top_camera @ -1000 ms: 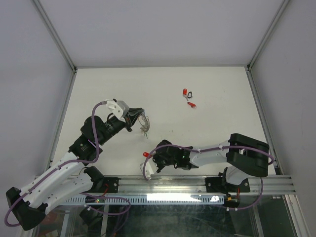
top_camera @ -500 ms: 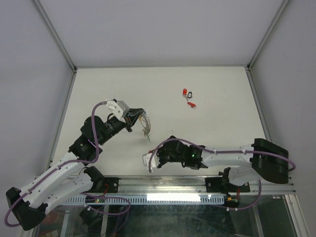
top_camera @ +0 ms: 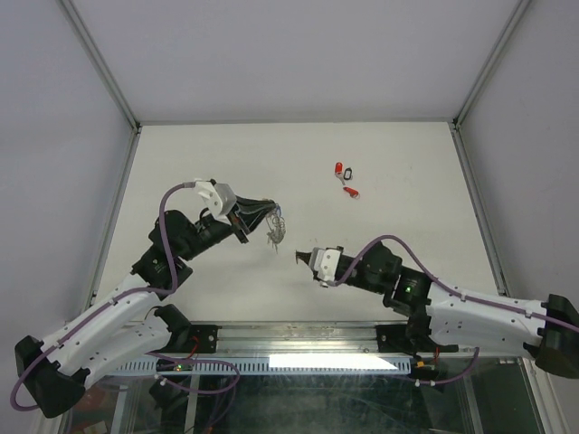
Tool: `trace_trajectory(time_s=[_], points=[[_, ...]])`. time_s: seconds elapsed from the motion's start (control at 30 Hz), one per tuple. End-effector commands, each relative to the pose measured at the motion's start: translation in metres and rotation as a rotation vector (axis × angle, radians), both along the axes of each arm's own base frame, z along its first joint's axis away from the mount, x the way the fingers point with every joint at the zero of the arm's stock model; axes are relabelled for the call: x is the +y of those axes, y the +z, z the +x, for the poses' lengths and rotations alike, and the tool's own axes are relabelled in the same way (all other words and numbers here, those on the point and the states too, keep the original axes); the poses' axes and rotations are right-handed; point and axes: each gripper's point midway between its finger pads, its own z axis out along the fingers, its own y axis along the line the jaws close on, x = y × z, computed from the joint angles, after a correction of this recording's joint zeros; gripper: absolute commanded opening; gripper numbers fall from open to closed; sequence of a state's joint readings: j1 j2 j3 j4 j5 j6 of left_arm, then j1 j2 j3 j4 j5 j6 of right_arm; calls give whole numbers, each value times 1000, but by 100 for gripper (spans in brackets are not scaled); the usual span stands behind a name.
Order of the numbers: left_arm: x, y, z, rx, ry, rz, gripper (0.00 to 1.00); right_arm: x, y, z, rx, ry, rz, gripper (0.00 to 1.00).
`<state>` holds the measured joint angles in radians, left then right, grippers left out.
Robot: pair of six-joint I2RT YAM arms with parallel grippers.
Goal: Put the keys on the keyring
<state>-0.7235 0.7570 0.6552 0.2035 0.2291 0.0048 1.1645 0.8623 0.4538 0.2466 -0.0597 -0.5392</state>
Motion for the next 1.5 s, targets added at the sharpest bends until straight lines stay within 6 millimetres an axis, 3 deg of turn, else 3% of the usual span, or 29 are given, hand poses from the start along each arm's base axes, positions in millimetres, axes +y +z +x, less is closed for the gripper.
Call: trace_trajectory(time_s=[0.0, 0.23, 0.33, 0.43, 0.73, 0.97, 1.27, 1.37, 1.47], points=[[-12, 39, -20, -85, -143, -122, 0, -12, 62, 6, -53, -57, 200, 0], [-28, 46, -37, -84, -288, -163, 0, -29, 122, 5, -172, -74, 317, 0], [-31, 47, -38, -81, -312, -165, 0, -34, 133, 6, -206, -92, 329, 0], [-33, 45, -39, -76, -323, -159, 0, -38, 131, 14, -217, -134, 305, 0], [-36, 38, -41, -71, -342, -128, 0, -52, 90, 36, -78, -291, 181, 0], [-37, 36, -42, -83, -357, -103, 0, -63, 24, 54, 265, -438, 7, 0], [-38, 36, -43, -80, -365, -97, 0, -59, -59, 39, 726, -458, -141, 3], [-38, 35, -43, -77, -366, -94, 0, -60, -69, 41, 764, -482, -150, 11], [-39, 34, -43, -76, -367, -89, 0, -66, -60, 56, 731, -534, -96, 24]])
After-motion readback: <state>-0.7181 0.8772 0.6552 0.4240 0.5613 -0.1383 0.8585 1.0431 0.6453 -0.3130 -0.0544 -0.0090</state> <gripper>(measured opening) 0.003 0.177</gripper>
